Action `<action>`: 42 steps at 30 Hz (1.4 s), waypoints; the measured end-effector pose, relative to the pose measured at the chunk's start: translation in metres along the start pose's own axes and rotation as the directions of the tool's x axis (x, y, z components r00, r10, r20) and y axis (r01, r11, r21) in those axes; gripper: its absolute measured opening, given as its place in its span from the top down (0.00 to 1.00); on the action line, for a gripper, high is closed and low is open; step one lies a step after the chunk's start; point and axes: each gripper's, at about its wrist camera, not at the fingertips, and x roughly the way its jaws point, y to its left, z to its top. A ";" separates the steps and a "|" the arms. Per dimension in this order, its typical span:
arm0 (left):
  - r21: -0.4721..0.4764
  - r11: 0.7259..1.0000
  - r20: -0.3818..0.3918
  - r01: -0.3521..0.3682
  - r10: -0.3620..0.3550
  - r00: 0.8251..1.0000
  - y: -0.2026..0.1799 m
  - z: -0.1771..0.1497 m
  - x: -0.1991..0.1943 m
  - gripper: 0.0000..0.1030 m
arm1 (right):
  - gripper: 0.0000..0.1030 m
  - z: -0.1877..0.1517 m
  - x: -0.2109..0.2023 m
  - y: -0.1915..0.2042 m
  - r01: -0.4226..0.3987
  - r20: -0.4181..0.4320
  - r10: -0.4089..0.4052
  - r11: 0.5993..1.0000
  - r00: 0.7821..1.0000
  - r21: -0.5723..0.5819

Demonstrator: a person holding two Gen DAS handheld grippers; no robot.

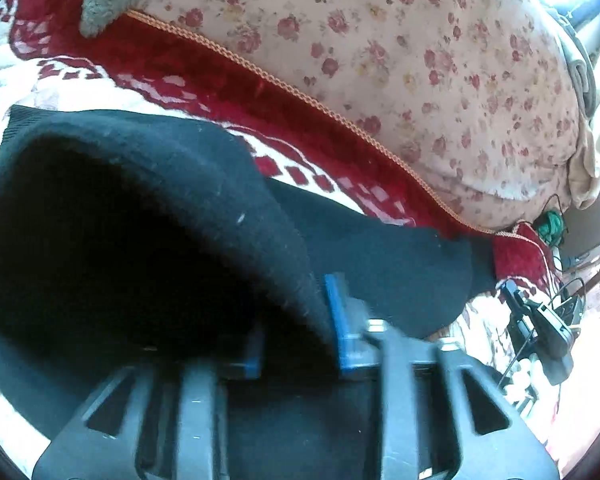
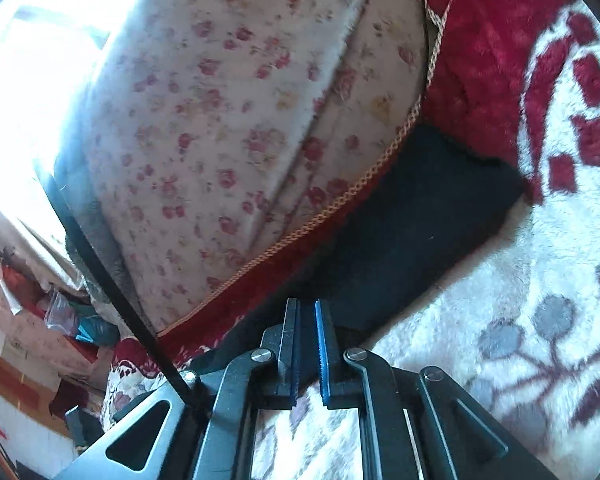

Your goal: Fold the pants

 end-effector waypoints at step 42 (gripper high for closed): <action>0.202 0.979 0.118 0.001 -0.025 0.993 -0.027 0.013 -0.085 0.94 | 0.96 0.001 -0.041 -0.012 -0.081 0.043 0.075 0.986 0.996 0.146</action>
